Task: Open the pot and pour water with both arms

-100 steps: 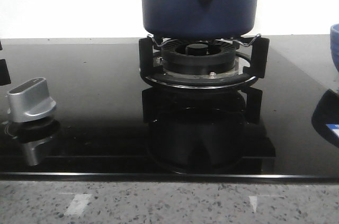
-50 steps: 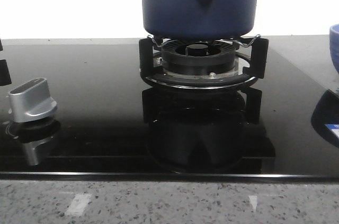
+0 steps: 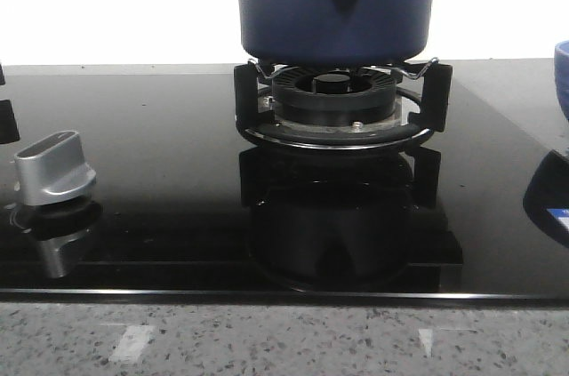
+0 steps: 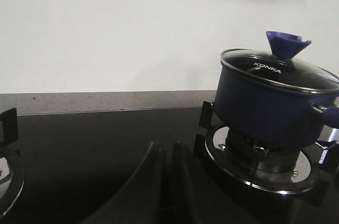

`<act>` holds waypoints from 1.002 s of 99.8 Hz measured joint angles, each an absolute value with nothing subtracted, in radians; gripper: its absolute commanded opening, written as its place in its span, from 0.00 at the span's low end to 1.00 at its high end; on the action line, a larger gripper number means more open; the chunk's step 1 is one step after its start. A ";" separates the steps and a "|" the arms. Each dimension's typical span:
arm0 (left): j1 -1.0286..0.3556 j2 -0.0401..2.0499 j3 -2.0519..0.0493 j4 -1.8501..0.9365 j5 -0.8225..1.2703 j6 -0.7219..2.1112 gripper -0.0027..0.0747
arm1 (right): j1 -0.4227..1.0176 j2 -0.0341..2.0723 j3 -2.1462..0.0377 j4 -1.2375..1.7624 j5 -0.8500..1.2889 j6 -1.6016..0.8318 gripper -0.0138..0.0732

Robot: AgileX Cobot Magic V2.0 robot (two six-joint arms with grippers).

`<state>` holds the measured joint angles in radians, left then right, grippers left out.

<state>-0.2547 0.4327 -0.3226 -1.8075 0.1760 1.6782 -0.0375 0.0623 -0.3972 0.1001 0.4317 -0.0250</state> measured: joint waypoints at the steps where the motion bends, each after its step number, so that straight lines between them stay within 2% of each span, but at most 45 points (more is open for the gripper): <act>1: -0.255 0.433 -0.323 -1.807 0.179 1.678 0.01 | -0.038 0.062 -0.397 0.100 0.432 -0.025 0.08; 34: -0.255 0.433 -0.323 -1.807 0.309 1.678 0.01 | -0.038 0.062 -0.397 0.100 0.432 -0.027 0.08; 84: -0.255 0.422 -0.323 -1.803 0.312 1.678 0.01 | -0.038 0.062 -0.397 0.100 0.432 -0.027 0.08; 100: -0.250 0.350 -0.322 -1.556 0.340 1.619 0.01 | -0.038 0.062 -0.397 0.100 0.432 -0.027 0.08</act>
<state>-0.2499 0.3504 -0.3218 -1.5558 0.3404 1.6186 -0.0375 0.0623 -0.3972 0.1001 0.4317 -0.0272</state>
